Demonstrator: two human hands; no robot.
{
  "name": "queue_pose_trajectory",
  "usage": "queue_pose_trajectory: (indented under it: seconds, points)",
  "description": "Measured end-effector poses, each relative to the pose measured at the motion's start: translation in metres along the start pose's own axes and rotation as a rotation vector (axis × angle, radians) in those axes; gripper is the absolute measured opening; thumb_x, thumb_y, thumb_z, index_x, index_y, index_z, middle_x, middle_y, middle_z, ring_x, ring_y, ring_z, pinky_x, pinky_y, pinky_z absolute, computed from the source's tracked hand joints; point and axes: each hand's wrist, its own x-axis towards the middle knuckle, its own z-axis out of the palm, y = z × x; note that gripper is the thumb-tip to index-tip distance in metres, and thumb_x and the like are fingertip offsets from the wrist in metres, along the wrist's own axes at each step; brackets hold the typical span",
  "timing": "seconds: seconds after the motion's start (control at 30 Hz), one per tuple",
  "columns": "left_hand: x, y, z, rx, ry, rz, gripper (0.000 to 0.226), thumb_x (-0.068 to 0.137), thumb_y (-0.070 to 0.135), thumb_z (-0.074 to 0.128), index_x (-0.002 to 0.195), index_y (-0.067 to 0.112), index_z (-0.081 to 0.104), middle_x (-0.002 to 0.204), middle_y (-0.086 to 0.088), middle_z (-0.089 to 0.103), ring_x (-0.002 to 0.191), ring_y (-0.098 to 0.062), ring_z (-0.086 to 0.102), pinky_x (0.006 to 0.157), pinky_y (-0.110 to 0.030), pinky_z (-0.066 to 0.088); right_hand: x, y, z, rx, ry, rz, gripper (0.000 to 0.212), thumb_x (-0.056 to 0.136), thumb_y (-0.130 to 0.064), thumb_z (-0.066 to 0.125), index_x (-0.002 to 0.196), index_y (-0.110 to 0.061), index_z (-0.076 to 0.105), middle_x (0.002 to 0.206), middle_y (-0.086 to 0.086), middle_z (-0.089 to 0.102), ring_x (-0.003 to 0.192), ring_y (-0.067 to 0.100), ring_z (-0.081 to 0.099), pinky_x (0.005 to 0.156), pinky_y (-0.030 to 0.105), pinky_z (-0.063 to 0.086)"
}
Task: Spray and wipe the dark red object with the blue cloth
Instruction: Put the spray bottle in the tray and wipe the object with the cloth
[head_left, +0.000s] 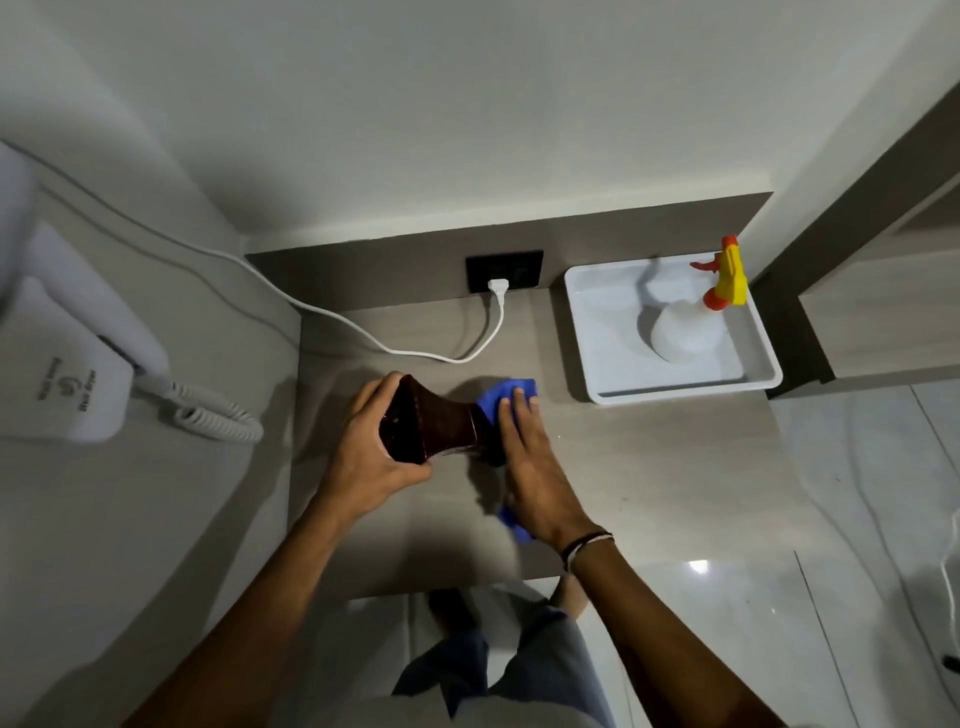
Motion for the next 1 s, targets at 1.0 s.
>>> queue_pose_trajectory:
  seconds: [1.0]
  points:
    - [-0.007,0.012,0.010,0.043,0.071,0.037,0.113,0.045,0.026,0.088,0.150,0.005,0.054,0.139,0.006,0.045,0.126,-0.013,0.052,0.104,-0.006,0.037,-0.002,0.001,0.029,-0.068,0.101,-0.337,0.116,0.092,0.015,0.061,0.171,-0.023,-0.015,0.179,-0.002,-0.031,0.170,0.024,-0.014,0.137,0.023,0.001]
